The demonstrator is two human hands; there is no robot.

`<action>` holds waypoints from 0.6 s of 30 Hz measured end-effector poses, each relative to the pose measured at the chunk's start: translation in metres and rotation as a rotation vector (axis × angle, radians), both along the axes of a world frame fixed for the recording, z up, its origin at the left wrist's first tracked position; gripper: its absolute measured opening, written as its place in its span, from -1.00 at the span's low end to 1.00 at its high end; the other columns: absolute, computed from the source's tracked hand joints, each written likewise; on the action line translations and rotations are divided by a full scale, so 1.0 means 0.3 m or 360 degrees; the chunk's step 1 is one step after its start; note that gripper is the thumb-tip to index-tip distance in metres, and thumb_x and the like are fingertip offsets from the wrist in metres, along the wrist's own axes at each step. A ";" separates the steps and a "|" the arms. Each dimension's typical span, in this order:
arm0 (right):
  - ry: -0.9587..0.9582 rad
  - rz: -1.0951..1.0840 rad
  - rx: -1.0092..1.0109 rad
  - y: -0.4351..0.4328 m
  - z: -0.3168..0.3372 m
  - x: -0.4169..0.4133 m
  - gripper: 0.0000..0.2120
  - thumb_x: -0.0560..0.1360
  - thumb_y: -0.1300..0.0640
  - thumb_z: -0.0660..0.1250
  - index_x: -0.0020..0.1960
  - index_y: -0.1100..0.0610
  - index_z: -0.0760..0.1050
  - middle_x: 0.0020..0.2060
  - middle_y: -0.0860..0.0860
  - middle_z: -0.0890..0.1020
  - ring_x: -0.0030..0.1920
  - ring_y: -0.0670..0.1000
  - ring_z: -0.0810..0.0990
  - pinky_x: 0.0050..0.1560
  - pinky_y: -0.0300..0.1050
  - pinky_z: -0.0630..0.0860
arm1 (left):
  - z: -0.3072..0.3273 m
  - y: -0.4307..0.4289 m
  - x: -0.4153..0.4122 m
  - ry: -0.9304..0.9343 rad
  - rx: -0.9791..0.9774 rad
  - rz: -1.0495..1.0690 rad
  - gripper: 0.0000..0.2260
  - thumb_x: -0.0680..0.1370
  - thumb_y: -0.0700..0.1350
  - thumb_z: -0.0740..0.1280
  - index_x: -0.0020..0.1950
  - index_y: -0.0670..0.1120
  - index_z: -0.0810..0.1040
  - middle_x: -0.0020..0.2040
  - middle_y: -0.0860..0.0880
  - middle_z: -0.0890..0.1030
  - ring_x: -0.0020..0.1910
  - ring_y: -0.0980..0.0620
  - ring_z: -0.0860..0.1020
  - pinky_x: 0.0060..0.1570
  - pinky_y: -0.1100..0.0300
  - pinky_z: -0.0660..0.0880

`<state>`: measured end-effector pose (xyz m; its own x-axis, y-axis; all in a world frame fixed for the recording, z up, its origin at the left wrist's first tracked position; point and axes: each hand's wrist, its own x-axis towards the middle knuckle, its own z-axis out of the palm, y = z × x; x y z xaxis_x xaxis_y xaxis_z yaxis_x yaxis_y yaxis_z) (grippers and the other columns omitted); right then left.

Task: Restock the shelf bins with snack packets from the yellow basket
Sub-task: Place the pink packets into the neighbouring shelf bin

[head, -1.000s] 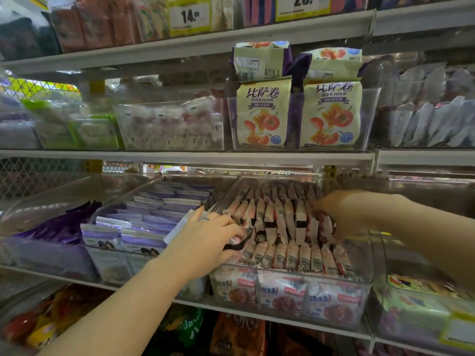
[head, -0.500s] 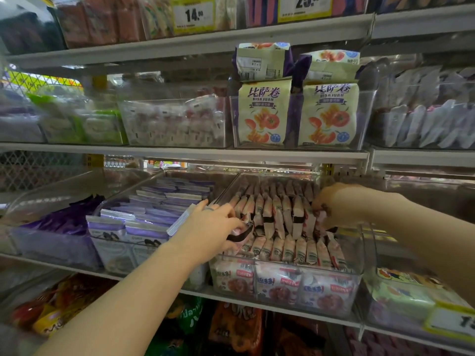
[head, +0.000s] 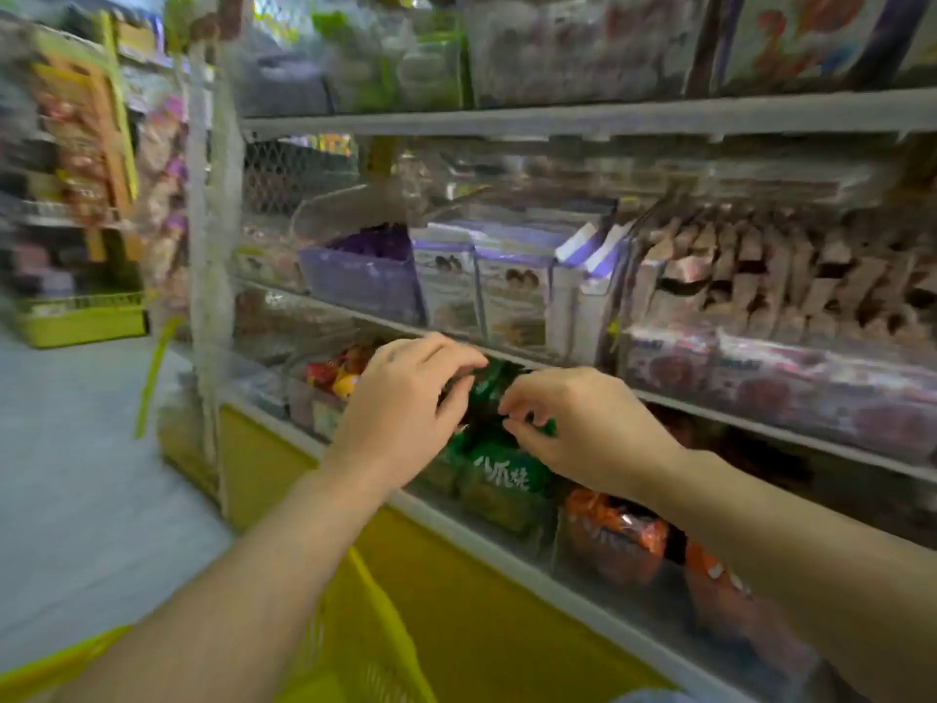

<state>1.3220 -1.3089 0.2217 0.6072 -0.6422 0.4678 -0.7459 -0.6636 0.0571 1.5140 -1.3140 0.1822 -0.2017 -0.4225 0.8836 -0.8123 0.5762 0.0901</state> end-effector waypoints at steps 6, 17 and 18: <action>0.0291 0.0254 0.0536 -0.063 -0.475 0.367 -0.83 0.51 0.03 0.27 0.06 -0.05 0.56 -0.04 -0.12 0.65 0.00 -0.01 0.60 -0.03 -0.04 0.54 | -0.470 0.160 0.364 0.0099 0.0762 0.0262 -0.83 0.50 -0.20 0.31 0.06 -0.11 0.62 -0.08 -0.06 0.61 -0.11 -0.13 0.61 -0.09 -0.06 0.54; 0.0785 0.0623 0.1402 -0.115 -1.196 0.848 -0.68 0.50 0.04 0.36 0.23 0.07 0.52 0.09 0.00 0.64 0.06 0.03 0.60 0.00 -0.17 0.44 | -1.137 0.335 0.877 0.0214 0.2169 0.0985 -0.54 0.55 -0.01 0.33 0.44 -0.02 0.35 0.37 -0.11 0.40 0.33 -0.09 0.39 0.26 0.13 0.35; 0.0776 0.0628 0.1475 -0.116 -1.255 0.877 -0.64 0.49 0.04 0.37 0.27 0.07 0.50 0.12 0.02 0.63 0.07 0.03 0.60 -0.01 -0.19 0.43 | -1.184 0.346 0.901 0.0238 0.2240 0.1030 -0.48 0.54 -0.01 0.33 0.48 -0.02 0.29 0.43 -0.10 0.34 0.37 -0.09 0.36 0.31 0.09 0.34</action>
<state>1.5850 -1.3437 -0.1546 0.8332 -0.3412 -0.4351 -0.5066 -0.7866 -0.3532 1.7844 -1.2103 -0.1732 0.3862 -0.8753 -0.2909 -0.8147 -0.4716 0.3374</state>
